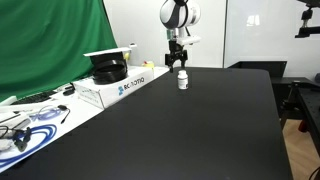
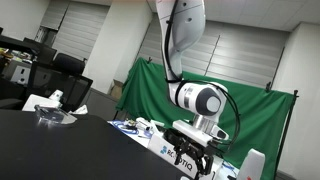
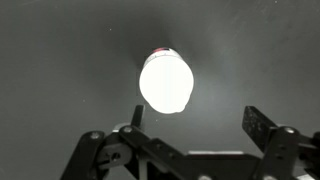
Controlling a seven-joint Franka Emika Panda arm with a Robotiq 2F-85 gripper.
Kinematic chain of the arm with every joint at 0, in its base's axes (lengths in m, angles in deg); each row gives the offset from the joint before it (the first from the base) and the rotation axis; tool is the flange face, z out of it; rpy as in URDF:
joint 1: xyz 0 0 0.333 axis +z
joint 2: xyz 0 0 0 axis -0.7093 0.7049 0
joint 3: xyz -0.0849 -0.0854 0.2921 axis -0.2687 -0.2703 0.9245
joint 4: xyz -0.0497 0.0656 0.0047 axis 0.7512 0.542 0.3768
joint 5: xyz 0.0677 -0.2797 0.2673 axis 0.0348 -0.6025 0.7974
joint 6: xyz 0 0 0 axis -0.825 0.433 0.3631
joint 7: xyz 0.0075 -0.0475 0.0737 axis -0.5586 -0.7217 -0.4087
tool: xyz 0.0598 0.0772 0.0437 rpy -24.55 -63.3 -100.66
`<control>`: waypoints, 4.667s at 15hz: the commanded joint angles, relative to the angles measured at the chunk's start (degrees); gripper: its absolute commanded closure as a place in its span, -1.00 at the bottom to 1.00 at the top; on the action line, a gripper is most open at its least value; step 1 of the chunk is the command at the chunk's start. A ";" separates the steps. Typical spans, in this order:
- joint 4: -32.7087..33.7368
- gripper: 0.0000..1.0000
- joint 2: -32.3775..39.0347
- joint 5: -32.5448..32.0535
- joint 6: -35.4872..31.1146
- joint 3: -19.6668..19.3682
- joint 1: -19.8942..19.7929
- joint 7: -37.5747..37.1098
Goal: Move the bottle forward
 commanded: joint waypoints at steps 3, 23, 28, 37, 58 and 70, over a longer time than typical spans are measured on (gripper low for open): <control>-2.44 -1.00 -0.85 0.13 -1.21 -0.77 0.26 -1.35; -9.47 0.62 -6.64 -1.56 -5.76 -2.10 2.22 -1.50; -20.39 0.62 -12.98 -4.07 -12.62 -2.72 5.30 -1.83; -42.23 0.62 -27.52 -8.09 -20.95 -3.27 7.17 -1.06; -61.66 0.62 -35.82 -8.74 -24.09 -2.90 6.34 2.43; -62.37 0.62 -33.36 -8.21 -27.50 -2.57 6.13 3.39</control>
